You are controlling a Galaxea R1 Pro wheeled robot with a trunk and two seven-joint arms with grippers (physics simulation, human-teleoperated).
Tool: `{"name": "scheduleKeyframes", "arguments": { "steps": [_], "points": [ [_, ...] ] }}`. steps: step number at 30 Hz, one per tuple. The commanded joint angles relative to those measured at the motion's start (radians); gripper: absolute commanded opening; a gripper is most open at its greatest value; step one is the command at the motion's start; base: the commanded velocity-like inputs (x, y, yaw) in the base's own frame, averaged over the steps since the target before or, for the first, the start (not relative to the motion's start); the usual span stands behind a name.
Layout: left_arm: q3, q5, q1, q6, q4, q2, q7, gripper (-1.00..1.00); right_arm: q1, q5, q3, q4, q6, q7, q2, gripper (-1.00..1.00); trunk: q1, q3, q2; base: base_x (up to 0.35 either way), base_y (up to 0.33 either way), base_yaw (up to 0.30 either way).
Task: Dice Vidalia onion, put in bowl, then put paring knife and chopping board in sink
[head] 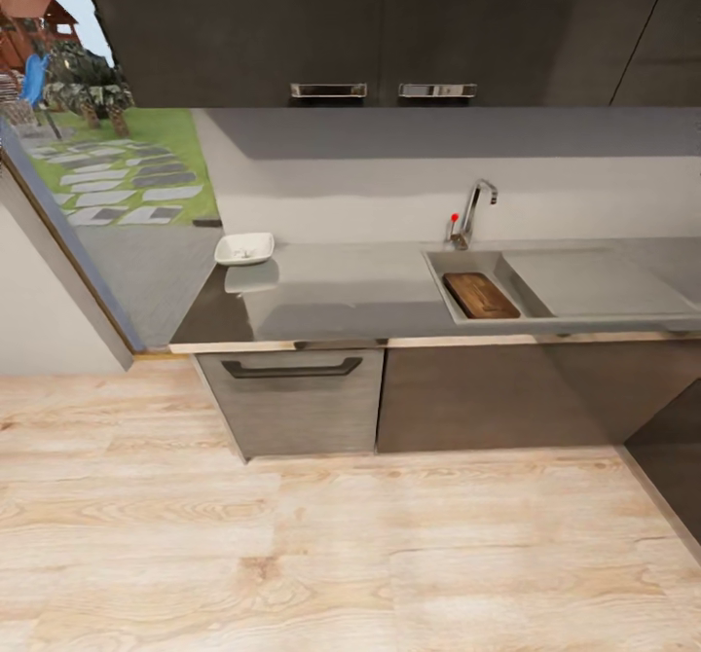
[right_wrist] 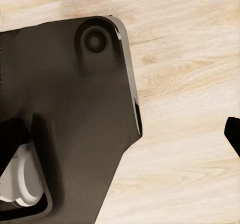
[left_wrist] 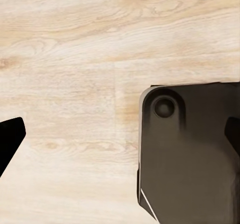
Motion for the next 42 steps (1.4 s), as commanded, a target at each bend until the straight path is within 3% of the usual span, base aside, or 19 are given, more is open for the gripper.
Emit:
{"name": "scheduleKeyframes", "arguments": {
  "steps": [1,34,42],
  "points": [
    [-0.009,0.007,0.000,-0.001,-0.002,0.000,0.005,1.00,0.000,0.000,-0.008,-0.001,-0.002,0.009,0.001,1.00,0.001,0.000,-0.002,0.000,0.000,0.000],
    [-0.009,0.007,0.000,0.000,0.001,0.001,0.004,1.00,0.001,0.000,-0.010,-0.004,-0.004,0.009,0.000,1.00,0.001,0.053,-0.002,0.000,0.000,0.000],
    [-0.008,0.007,0.000,0.000,0.067,0.001,0.009,1.00,0.001,-0.001,-0.010,-0.023,-0.004,0.009,-0.001,1.00,0.001,0.065,-0.002,0.000,0.000,0.000]
  ]
}}
